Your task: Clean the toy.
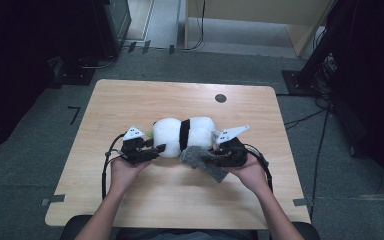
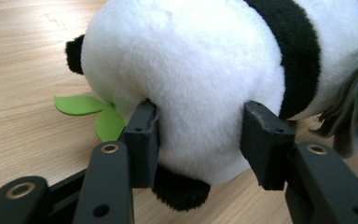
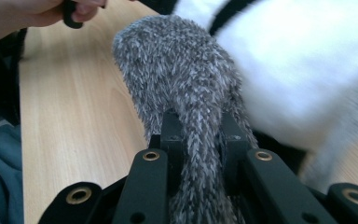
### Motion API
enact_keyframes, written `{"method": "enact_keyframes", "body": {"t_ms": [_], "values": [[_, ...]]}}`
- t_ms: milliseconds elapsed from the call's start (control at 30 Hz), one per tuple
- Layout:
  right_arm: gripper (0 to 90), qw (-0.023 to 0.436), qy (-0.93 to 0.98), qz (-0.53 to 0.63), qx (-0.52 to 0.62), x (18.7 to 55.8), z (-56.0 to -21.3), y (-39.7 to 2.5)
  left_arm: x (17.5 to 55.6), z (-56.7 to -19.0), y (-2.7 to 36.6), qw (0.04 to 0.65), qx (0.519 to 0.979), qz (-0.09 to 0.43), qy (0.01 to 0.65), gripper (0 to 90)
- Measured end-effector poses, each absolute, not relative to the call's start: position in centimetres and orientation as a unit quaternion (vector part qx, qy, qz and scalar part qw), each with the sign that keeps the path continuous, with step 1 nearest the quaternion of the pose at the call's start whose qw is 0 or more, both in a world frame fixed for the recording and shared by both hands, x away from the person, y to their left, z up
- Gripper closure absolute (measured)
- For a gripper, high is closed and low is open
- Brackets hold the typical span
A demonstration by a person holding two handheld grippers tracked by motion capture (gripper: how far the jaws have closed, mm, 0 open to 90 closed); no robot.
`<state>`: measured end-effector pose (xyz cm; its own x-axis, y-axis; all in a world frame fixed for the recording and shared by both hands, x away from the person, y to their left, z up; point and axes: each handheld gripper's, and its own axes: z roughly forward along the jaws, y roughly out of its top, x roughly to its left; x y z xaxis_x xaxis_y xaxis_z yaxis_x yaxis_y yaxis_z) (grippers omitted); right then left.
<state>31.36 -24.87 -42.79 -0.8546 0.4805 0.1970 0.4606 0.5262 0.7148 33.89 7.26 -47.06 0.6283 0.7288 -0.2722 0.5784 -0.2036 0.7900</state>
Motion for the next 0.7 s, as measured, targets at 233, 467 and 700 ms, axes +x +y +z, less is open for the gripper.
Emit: {"method": "enact_keyframes", "body": {"t_ms": [233,467,700], "values": [[77.9,-0.015,0.888,0.399,0.228,31.7,-43.2,-21.0,33.8,-47.0,7.2,0.467,0.771,0.08,0.425,45.7],[77.8,-0.015,0.899,0.384,0.212,32.6,-44.3,-17.3,33.9,-47.1,7.0,0.469,0.77,0.081,0.426,43.1],[77.5,0.011,0.898,0.373,0.232,33.3,-45.2,-16.3,34.0,-47.1,6.9,0.467,0.77,0.086,0.426,42.6]]}}
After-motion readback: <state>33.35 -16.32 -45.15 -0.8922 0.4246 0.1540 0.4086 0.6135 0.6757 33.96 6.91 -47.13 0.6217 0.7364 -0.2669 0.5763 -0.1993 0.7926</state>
